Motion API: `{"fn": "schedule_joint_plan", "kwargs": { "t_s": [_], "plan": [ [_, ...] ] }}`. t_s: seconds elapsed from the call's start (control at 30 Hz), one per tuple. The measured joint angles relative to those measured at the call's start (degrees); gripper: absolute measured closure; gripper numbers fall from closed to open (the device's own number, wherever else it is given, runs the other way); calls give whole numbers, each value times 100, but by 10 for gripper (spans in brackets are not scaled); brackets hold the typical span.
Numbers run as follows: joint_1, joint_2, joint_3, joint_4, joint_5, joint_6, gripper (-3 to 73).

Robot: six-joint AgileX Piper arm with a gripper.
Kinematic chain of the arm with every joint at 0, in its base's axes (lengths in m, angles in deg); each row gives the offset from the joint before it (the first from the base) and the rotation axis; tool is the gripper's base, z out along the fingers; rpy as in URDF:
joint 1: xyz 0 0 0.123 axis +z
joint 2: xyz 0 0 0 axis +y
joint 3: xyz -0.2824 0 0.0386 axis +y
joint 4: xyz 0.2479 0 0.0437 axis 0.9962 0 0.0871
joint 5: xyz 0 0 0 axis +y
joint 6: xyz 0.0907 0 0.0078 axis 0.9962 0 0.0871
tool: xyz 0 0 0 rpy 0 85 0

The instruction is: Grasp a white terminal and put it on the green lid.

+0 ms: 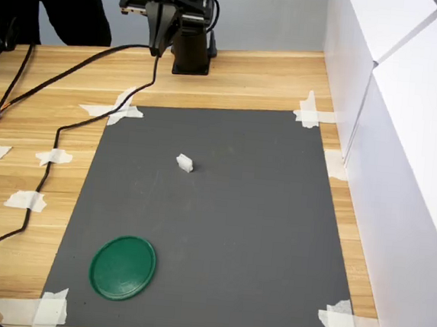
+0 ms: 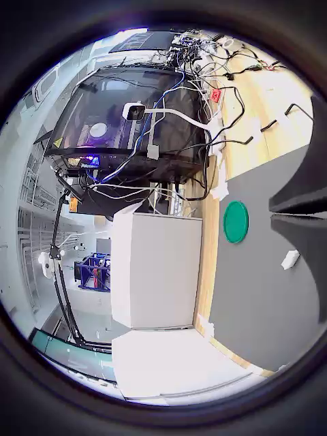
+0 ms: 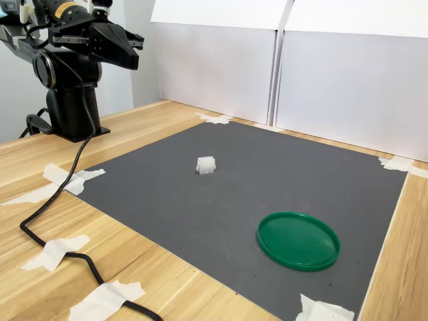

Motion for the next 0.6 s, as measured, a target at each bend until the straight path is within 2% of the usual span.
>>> {"fn": "schedule_joint_plan", "kwargs": {
  "t_s": [0.47, 0.6],
  "plan": [
    [0, 127, -76, 0, 21, -6, 711],
    [0, 601, -497, 0, 382, -25, 711]
  ]
}}
